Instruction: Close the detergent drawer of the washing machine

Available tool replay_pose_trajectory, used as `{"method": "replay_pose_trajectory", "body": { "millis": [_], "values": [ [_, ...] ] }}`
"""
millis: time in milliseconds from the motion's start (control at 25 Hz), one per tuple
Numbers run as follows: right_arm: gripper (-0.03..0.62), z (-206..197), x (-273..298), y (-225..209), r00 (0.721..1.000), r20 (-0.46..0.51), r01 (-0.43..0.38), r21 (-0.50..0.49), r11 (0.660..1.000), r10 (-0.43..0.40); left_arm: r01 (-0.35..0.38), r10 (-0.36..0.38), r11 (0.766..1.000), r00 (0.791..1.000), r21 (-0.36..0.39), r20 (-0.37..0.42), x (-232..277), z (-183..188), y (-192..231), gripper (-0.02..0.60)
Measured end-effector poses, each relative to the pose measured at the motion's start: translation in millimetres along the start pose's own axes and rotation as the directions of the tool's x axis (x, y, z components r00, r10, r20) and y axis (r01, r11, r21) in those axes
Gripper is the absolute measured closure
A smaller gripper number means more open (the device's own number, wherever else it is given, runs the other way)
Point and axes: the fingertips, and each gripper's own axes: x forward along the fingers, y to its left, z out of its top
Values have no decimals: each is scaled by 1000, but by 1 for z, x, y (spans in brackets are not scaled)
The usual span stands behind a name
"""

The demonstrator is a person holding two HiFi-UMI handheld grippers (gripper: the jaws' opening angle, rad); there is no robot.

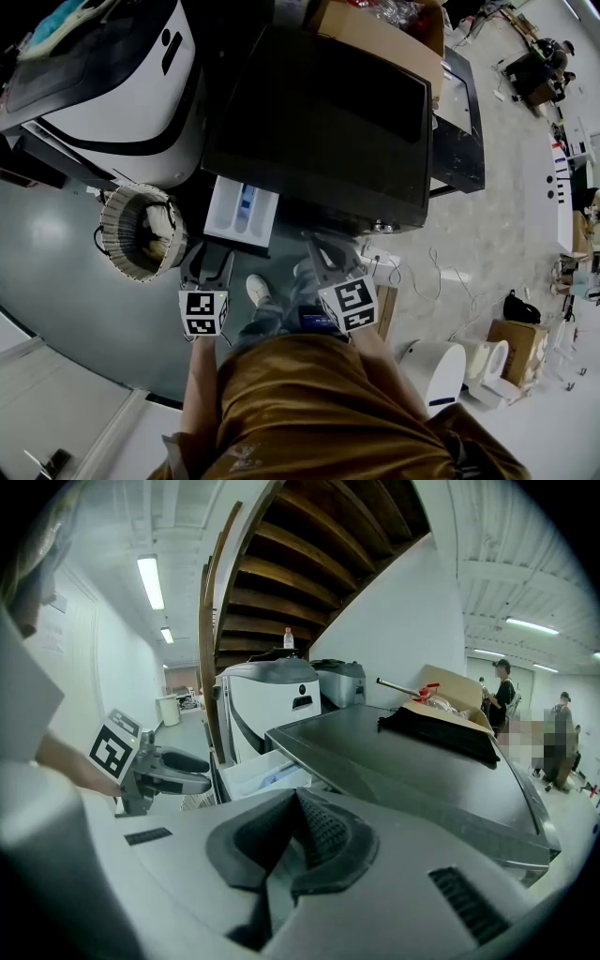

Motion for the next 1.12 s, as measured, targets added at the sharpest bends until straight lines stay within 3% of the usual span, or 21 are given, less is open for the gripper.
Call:
{"method": "replay_pose_trajectory", "body": {
  "millis": [1120],
  "values": [
    [582, 1, 4, -4, 1000, 3, 9, 1, 1000, -9, 5, -5, 1000, 1000, -7, -9, 4, 0, 2, 333]
  ]
}}
